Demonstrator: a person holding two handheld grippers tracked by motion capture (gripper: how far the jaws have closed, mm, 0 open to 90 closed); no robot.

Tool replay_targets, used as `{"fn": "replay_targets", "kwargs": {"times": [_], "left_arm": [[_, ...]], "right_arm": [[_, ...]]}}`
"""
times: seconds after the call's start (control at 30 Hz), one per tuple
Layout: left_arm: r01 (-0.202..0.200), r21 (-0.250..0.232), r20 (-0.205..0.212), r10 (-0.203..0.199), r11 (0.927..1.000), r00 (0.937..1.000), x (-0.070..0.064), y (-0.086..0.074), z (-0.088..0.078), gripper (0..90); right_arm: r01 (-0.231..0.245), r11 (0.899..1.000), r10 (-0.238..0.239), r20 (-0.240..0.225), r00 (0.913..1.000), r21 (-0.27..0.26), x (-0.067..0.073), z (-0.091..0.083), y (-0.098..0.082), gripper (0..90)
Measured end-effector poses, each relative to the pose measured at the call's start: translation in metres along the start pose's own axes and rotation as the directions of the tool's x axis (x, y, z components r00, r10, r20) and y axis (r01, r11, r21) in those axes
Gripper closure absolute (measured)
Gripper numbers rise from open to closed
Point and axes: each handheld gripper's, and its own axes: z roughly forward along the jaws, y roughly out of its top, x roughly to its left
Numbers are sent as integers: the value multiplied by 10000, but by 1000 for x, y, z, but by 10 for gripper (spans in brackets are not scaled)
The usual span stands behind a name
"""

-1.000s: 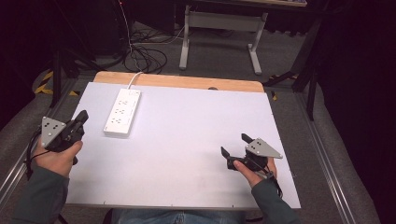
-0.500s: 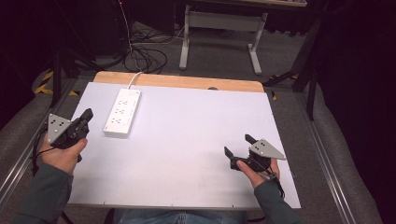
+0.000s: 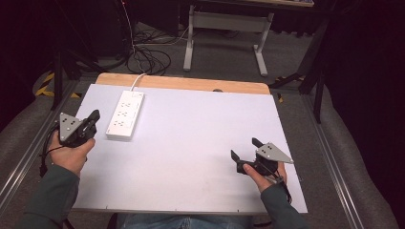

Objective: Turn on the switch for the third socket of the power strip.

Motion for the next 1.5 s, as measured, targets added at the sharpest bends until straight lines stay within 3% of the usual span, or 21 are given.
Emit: {"fn": "replay_targets", "kwargs": {"times": [0.27,0.67,1.0,1.5], "left_arm": [[-306,140,76,305,9994,9995,-4,1,11,898],[-402,411,42,401,9983,9992,-5,0,23,899],[-318,682,244,302,9972,9992,-10,-1,38,899],[-736,981,602,679,9925,9959,-25,0,64,899]], "right_arm": [[-36,10000,36,-30,10000,-24,-1,1,1,107],[-18,10000,18,-23,10000,-26,-1,1,1,107],[-76,10000,76,-30,10000,-31,-1,0,0,107],[-70,10000,70,-13,10000,-9,-1,-1,-1,107]]}}
